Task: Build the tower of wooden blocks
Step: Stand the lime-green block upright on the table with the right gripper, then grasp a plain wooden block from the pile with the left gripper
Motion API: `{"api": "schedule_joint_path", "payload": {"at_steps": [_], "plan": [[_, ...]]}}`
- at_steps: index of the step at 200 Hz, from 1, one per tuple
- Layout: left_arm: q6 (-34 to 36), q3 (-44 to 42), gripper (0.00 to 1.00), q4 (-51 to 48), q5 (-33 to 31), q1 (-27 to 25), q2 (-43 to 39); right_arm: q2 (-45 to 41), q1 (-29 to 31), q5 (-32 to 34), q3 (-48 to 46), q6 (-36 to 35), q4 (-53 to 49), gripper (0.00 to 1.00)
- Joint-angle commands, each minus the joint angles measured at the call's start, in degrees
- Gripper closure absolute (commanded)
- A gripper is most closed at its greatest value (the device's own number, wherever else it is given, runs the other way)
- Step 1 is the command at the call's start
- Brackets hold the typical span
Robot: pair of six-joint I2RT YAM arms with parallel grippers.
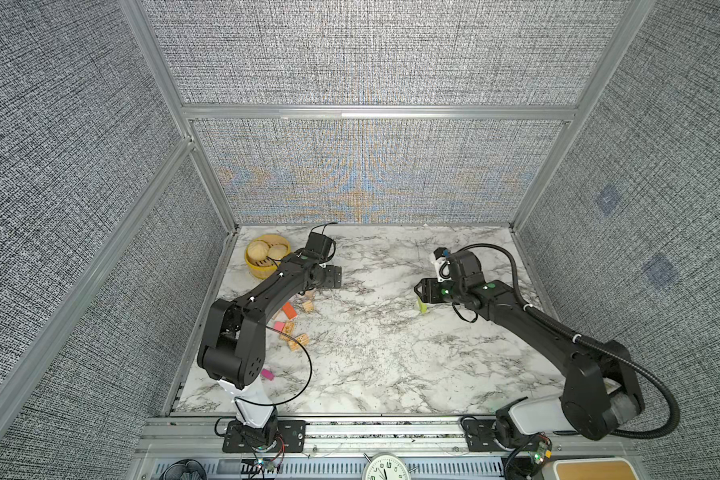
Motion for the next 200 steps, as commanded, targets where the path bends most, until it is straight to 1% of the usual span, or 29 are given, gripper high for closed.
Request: {"api": "schedule_joint_path", "payload": {"at_steps": [1,10,37,61,78,95,114,135,200], "plan": [[3.66,1.19,0.05,-2.36,1.24,1.60,1.51,-1.24,-0.12,-2.19,-1.90,-0.11,2.66,0.31],[5.09,2.05,0.05,-2.69,2.61,2.33,2.45,-1.66,-0.11,-4.02,-2.08,0.14,3.13,0.31],[10.54,4.24,0.09,-5.35,4.52,5.44,5.05,-4.31,-0.11,-6.49,-3.02,1.26,3.80,0.29],[14.94,1.95,0.11,-4.46,7.55,9.45,3.71,-9.19,-0.09,-5.83,-4.79,1.01,3.38,0.27],[16.32,0.77,0.10,-3.95,9.04,11.47,3.64,-11.96,-0.19,-3.99,-7.28,1.18,6.12,0.26],[17.12,0.44,0.09,-4.59,8.72,11.80,4.52,-12.68,-0.31,-4.60,-8.06,1.35,6.94,0.23],[17.54,-0.37,0.09,-3.04,9.39,11.80,4.85,-11.81,-0.28,-6.38,-7.71,1.75,7.00,0.22],[17.71,-0.33,0.10,-1.58,9.16,11.80,5.65,-10.57,-0.34,-6.54,-7.71,1.98,7.35,0.22],[19.86,2.26,0.21,-1.27,9.45,11.80,9.27,-8.53,-0.28,-5.92,-7.63,1.82,7.04,0.22]]}}
